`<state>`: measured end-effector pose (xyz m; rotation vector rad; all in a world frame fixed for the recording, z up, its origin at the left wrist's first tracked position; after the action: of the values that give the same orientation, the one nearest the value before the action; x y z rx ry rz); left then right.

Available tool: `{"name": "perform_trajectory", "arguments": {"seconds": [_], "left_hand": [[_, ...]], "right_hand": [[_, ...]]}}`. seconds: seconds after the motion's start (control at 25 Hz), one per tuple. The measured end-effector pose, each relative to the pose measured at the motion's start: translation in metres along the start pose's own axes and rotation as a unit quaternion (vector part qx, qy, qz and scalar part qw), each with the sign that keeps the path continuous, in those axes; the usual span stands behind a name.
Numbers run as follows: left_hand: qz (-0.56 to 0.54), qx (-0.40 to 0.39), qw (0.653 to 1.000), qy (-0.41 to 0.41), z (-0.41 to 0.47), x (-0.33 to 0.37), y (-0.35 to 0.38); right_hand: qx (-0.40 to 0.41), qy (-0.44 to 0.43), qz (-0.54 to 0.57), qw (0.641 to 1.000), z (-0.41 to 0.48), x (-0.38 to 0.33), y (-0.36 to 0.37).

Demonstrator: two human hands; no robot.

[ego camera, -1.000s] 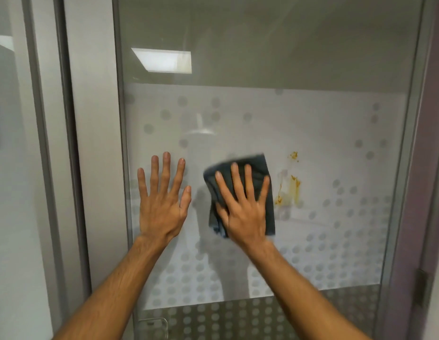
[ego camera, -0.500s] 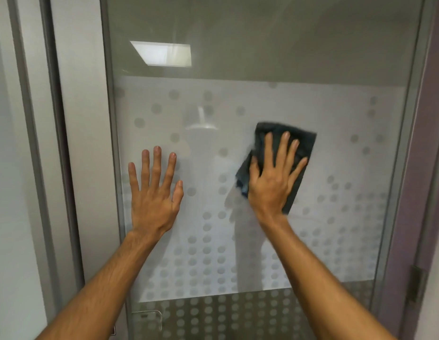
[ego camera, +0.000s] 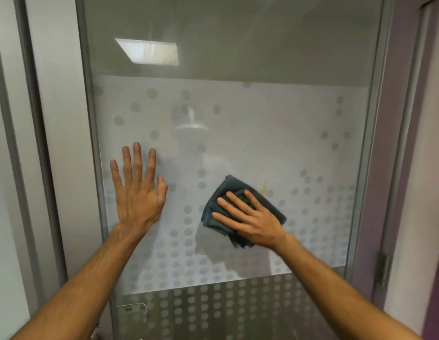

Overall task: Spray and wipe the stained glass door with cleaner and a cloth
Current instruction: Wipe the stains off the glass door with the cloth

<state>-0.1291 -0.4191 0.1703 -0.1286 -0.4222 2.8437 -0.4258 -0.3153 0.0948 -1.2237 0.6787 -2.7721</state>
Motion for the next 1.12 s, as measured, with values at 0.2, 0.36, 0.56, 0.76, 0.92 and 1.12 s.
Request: {"name": "perform_trajectory", "arguments": {"seconds": [0.2,0.36,0.56,0.76,0.92,1.12], "left_hand": [[-0.020,0.036,0.999,0.024,0.000,0.026,-0.010],[-0.010,0.027,0.996,0.083,-0.003,0.056,-0.007],[0.021,0.024,0.996,0.089,-0.007,0.064,0.004],[0.030,0.033,0.995,0.087,-0.008,0.064,0.011],[0.027,0.036,0.996,0.081,-0.006,0.065,0.011],[0.031,0.031,0.996,0.077,-0.007,0.068,0.007]], "right_hand": [[0.119,0.064,-0.057,0.989,0.054,0.110,-0.066],[0.170,0.302,-0.056,0.936,0.058,0.167,-0.097],[0.252,0.520,0.013,0.816,0.025,0.096,-0.056],[0.106,0.321,0.072,0.938,-0.027,-0.034,0.018],[-0.014,0.111,0.044,0.993,-0.065,-0.042,0.032],[-0.033,-0.096,0.024,0.994,-0.040,0.030,0.002]]}}
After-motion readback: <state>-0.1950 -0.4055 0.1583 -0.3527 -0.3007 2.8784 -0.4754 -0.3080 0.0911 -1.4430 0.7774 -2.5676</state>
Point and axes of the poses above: each hand's wrist, its own z-axis towards the middle knuckle, its own y-axis out of the palm, x = y × z, the point moved 2 cm from there along z, towards the middle knuckle, and after that the axes turned 14 degrees about z, right-handed, at the moved point
